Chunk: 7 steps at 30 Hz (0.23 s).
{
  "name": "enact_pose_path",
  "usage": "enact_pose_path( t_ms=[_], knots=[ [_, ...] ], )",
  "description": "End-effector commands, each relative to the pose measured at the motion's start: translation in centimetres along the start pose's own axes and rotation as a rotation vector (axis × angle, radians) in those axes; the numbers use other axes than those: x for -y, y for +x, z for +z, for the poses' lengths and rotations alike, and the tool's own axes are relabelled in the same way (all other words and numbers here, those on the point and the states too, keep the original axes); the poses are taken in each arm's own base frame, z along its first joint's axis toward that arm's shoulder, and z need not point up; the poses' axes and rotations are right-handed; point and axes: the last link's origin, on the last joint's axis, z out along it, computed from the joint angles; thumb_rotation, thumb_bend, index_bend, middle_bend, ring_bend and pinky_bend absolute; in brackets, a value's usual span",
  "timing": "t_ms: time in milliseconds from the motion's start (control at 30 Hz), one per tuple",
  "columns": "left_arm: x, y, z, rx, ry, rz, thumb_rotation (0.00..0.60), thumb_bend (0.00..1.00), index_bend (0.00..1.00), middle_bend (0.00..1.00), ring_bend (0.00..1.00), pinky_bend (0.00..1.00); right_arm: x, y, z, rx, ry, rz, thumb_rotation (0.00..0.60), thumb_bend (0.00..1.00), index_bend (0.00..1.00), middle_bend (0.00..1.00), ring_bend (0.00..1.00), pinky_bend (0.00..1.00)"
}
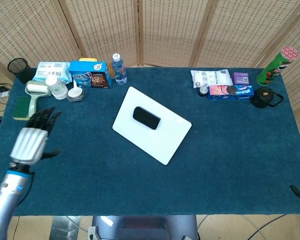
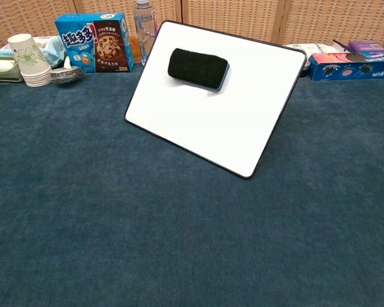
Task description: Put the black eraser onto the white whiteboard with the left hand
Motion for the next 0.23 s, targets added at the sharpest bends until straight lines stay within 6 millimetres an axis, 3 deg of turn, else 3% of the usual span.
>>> enact_pose_path(
  t_ms=[33, 233],
  knots=[
    [4.3, 0.4, -6.1, 0.028, 0.133, -0.083, 0.6, 0.07, 0.0, 0.0, 0.0, 0.06, 0.0, 0.0, 0.0, -0.003, -0.002, -0.002, 0.6, 0.01, 0.08, 0.05, 0.01, 0.0],
    [5.7, 0.6, -9.0, -0.007, 0.16, -0.096, 0.6, 0.08, 0.0, 0.0, 0.0, 0.06, 0.1, 0.0, -0.1, -0.009, 0.0, -0.003, 0.6, 0.01, 0.08, 0.05, 0.01, 0.0]
  ],
)
